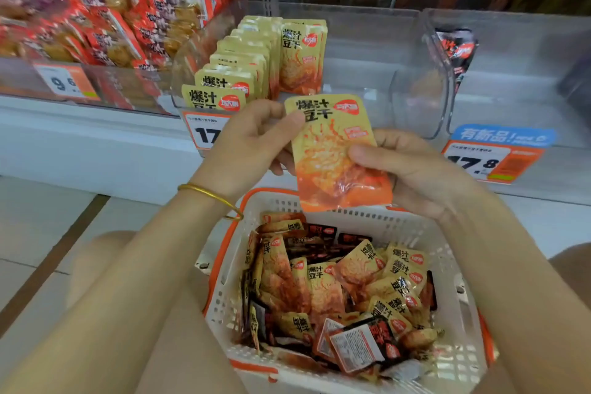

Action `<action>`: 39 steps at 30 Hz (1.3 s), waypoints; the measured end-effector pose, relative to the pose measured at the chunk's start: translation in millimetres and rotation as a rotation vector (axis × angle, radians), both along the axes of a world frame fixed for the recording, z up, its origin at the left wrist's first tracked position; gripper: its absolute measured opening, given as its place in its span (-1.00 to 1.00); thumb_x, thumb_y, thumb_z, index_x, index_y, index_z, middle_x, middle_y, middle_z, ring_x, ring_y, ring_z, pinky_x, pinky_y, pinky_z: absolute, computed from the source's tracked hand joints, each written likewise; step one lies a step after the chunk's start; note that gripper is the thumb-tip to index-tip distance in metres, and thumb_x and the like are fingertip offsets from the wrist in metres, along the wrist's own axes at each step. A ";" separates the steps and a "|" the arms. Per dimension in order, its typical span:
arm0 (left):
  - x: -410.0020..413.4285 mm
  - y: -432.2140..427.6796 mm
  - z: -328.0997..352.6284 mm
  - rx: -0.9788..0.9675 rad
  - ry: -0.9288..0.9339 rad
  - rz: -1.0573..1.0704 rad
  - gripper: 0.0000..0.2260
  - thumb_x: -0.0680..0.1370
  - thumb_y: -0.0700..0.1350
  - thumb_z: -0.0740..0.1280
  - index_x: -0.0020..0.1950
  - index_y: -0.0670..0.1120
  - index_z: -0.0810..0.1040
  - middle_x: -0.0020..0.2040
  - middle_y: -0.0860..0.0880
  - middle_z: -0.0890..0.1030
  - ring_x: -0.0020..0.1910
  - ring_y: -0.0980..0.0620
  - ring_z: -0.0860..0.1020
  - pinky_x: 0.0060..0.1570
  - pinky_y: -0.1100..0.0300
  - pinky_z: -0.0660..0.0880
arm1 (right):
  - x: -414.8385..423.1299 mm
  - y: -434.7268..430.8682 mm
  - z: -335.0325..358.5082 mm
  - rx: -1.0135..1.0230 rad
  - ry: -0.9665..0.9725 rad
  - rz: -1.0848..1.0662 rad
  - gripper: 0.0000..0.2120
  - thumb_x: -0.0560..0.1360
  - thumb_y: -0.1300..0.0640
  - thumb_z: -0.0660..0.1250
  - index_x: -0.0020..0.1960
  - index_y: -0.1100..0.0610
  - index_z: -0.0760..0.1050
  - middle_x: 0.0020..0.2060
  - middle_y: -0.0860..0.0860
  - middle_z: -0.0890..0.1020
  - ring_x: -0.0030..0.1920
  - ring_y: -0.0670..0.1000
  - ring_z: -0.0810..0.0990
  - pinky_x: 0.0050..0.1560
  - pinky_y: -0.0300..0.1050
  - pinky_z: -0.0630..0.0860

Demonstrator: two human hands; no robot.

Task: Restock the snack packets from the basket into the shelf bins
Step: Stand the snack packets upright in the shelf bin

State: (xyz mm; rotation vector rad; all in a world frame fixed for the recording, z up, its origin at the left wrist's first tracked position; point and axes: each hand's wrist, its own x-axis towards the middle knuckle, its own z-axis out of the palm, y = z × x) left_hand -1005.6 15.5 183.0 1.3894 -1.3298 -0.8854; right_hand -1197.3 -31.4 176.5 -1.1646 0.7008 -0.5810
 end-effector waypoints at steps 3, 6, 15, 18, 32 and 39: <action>9.5 -15.7 14.9 -0.214 -0.106 0.228 -0.88 0.61 -0.13 0.22 -0.13 -0.06 0.44 -0.40 0.01 0.61 -0.45 0.02 0.52 -0.42 0.19 0.44 | 12.6 -33.6 31.5 -0.005 -0.034 -0.144 -0.84 0.28 0.16 0.42 -0.15 0.18 0.60 -0.34 0.03 0.68 -0.40 -0.10 0.64 -0.45 -0.28 0.55; 24.6 -39.3 11.6 -0.374 -0.588 0.326 -0.88 0.54 -0.09 0.19 -0.06 -0.09 0.49 -0.20 -0.03 0.58 -0.20 -0.03 0.53 -0.18 0.00 0.47 | 35.9 -78.1 42.3 -0.073 0.082 -0.277 -0.96 0.49 0.24 0.34 -0.12 0.12 0.53 -0.39 -0.06 0.66 -0.40 -0.14 0.61 -0.47 -0.31 0.51; 38.3 -80.1 -8.6 -0.232 -1.206 0.268 -0.57 0.48 0.08 0.05 0.06 -0.17 0.55 0.20 -0.17 0.55 0.27 -0.19 0.45 0.24 -0.14 0.34 | 115.0 -210.4 -18.9 -0.293 0.719 -0.310 -0.52 0.14 0.16 0.56 0.03 0.19 0.56 0.02 0.14 0.65 -0.03 0.13 0.64 -0.01 0.04 0.61; 37.5 -83.5 -12.5 -0.228 -1.223 0.255 -0.56 0.49 0.07 0.05 0.07 -0.17 0.56 0.21 -0.18 0.56 0.28 -0.18 0.46 0.25 -0.18 0.35 | 123.0 -218.9 -29.5 -0.433 0.854 -0.348 -0.60 0.30 0.12 0.50 0.11 0.19 0.59 0.03 0.14 0.65 0.03 0.13 0.64 0.11 0.04 0.57; 40.6 -86.2 -15.5 -0.286 -1.254 0.271 -0.60 0.49 0.04 0.08 0.08 -0.16 0.57 0.21 -0.18 0.56 0.27 -0.17 0.47 0.27 -0.15 0.36 | 139.2 -220.6 -29.6 -0.431 0.927 -0.339 -0.68 0.41 0.08 0.47 0.05 0.26 0.54 -0.29 0.16 0.60 -0.48 0.04 0.55 -0.30 -0.06 0.59; 29.9 -68.9 -8.1 -0.452 -1.186 0.294 -0.71 0.50 -0.10 0.17 0.08 -0.20 0.57 0.23 -0.19 0.54 0.27 -0.19 0.45 0.29 -0.12 0.34 | 120.3 -194.8 -4.3 -0.429 0.808 -0.430 -0.72 0.44 0.14 0.46 -0.16 0.22 0.35 -0.03 0.23 0.63 -0.04 0.20 0.65 0.02 0.04 0.59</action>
